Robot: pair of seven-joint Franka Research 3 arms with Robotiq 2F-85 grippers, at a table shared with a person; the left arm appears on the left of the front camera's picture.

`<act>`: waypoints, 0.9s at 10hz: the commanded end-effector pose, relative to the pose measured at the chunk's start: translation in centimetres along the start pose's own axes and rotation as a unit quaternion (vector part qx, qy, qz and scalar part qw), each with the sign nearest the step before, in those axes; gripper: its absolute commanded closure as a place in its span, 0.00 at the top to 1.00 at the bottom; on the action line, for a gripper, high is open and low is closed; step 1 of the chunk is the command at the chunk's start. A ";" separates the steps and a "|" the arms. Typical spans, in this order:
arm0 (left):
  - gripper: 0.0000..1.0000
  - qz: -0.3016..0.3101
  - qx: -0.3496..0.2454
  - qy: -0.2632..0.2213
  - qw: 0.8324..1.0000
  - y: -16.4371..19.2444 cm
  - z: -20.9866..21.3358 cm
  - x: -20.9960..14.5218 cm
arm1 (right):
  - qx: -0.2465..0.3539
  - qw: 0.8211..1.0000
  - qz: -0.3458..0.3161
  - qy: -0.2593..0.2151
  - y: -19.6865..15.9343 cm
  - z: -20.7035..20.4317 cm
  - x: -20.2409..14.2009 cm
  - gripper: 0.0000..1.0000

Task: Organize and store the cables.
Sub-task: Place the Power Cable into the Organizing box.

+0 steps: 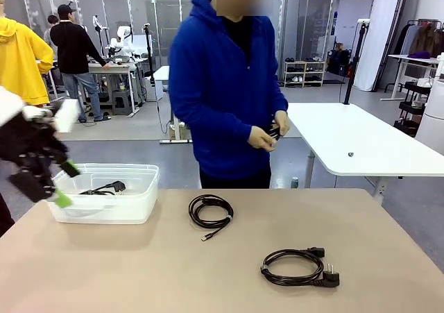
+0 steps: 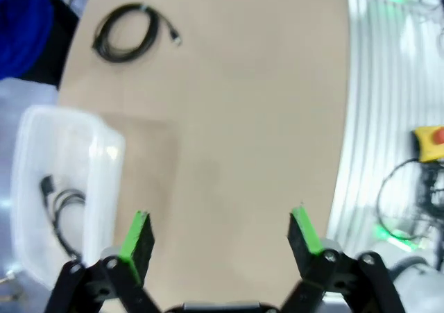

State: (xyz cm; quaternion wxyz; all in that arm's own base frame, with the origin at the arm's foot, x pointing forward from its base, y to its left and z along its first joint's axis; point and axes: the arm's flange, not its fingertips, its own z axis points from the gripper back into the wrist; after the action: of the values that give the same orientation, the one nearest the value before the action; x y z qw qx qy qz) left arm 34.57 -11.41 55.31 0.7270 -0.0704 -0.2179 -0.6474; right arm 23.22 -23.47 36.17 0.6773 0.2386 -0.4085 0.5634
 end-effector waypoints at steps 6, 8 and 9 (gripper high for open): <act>0.98 -0.085 -0.034 0.141 0.986 -1.6 -10.4 17.1 | -0.001 1.000 -0.015 0.018 -1.0 -0.2 1.5 1.00; 0.98 -0.097 -0.054 0.124 0.986 -2.3 -13.6 20.1 | -0.001 1.000 -0.015 0.018 -1.0 -0.2 1.5 1.00; 0.98 -0.104 -0.058 0.111 0.987 -2.6 -14.9 21.4 | -0.001 1.000 -0.015 0.018 -1.0 -0.2 1.5 1.00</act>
State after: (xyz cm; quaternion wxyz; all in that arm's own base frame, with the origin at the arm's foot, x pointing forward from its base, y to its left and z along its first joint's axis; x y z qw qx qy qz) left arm 36.05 -35.47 50.12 0.6694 -0.0131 -0.0909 -0.7372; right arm 24.21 -23.03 37.16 0.6826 0.2337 -0.3944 0.5692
